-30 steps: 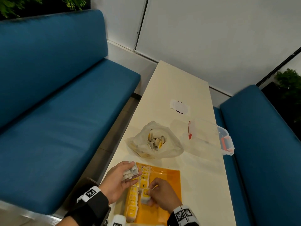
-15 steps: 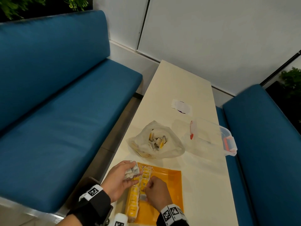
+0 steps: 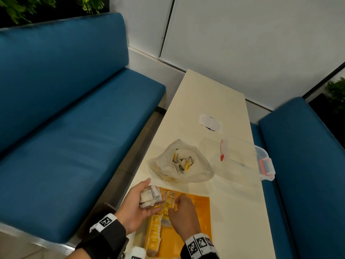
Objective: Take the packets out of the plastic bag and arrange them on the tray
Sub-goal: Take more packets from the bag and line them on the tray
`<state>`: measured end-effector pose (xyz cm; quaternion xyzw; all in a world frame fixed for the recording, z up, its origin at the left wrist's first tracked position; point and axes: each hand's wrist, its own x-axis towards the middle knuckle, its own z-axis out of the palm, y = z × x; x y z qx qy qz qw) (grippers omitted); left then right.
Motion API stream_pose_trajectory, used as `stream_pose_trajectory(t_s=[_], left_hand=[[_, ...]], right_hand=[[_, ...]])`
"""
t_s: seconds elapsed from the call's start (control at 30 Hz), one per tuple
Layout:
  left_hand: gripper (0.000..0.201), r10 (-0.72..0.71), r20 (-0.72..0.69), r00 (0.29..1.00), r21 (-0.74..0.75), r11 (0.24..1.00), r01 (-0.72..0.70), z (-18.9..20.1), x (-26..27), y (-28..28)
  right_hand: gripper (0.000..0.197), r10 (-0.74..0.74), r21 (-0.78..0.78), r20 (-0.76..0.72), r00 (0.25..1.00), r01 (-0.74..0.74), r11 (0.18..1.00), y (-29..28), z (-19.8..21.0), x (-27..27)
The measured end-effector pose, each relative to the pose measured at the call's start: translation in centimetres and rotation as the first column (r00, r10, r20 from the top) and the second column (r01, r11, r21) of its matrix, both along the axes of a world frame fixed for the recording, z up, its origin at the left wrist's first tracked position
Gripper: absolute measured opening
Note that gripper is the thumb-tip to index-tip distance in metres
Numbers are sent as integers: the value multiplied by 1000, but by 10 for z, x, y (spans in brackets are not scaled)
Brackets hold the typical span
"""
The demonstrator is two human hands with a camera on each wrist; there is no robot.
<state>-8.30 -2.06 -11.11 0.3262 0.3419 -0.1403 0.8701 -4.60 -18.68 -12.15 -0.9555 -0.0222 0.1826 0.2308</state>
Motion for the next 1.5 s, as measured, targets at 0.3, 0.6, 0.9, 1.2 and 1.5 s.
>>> stream_pose_trajectory(t_s=[0.3,0.6,0.9,1.2,1.5], left_hand=[[53,-9,-2,1000,-114,993,9,4,4,-1],[59,-91,33,995,-57,994,92,6,1,-1],[57,-63,65,996,-62,996,67,7,2,0],[33,-42,120,992,-128,990,57,3,0,5],[31,-49,120,992,-45,997,55,-2,-5,5]], right_hand=[[57,604,-45,331,725,-627,778,18,55,-12],[48,439,92,293,849,-482,871,30,43,-13],[18,209,235,196,958,-253,938,37,49,-9],[13,-101,541,-6,995,88,837,20,57,4],[17,-37,513,119,992,-29,858,0,71,12]])
